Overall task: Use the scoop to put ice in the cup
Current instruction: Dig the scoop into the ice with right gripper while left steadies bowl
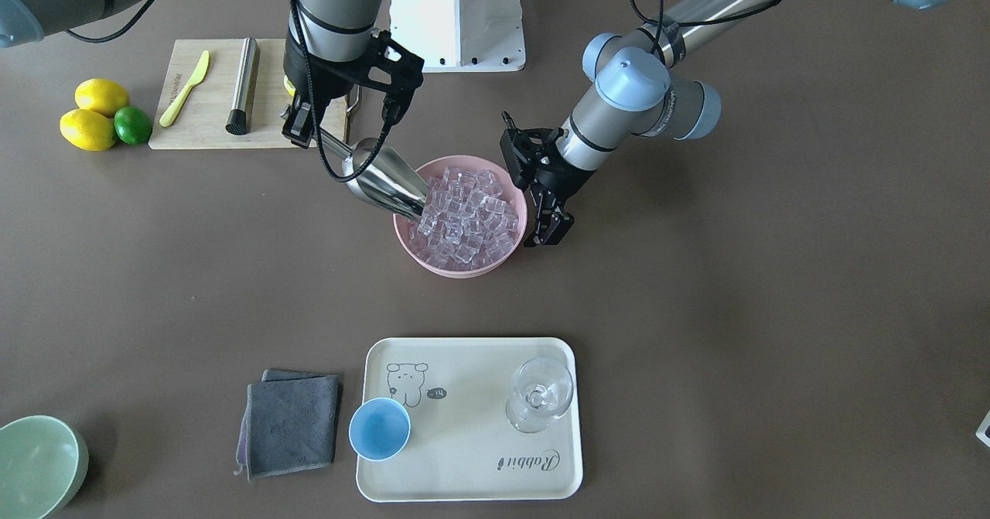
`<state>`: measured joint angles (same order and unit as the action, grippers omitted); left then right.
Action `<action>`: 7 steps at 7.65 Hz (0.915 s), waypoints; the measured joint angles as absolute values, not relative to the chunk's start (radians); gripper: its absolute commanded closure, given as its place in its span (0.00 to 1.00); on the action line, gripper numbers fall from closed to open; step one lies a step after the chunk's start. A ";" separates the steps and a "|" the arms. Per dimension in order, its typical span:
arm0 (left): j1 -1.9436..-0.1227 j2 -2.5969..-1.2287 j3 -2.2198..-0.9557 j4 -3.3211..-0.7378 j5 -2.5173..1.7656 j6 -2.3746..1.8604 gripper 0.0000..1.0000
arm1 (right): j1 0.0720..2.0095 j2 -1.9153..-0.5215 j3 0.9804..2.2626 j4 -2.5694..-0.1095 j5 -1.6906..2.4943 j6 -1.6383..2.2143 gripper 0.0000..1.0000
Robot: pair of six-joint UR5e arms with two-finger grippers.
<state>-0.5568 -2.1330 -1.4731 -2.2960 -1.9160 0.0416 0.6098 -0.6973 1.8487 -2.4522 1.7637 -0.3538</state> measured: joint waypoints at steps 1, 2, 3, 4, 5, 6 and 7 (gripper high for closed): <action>-0.557 -2.134 -1.471 -2.296 -1.916 0.041 0.01 | 0.596 -0.689 1.816 -2.452 1.748 -0.354 1.00; -0.557 -2.134 -1.470 -2.296 -1.916 0.040 0.01 | 0.578 -0.682 1.780 -2.448 1.727 -0.352 1.00; -0.557 -2.134 -1.468 -2.297 -1.914 0.040 0.01 | 0.561 -0.676 1.746 -2.426 1.712 -0.345 1.00; -0.557 -2.133 -1.466 -2.298 -1.912 0.040 0.01 | 0.547 -0.671 1.716 -2.393 1.704 -0.335 1.00; -0.557 -2.133 -1.466 -2.298 -1.912 0.040 0.01 | 0.539 -0.669 1.699 -2.366 1.700 -0.326 1.00; -0.557 -2.132 -1.465 -2.298 -1.911 0.040 0.01 | 0.534 -0.669 1.699 -2.350 1.702 -0.319 1.00; -0.557 -2.132 -1.465 -2.298 -1.911 0.040 0.01 | 0.532 -0.675 1.706 -2.323 1.705 -0.306 1.00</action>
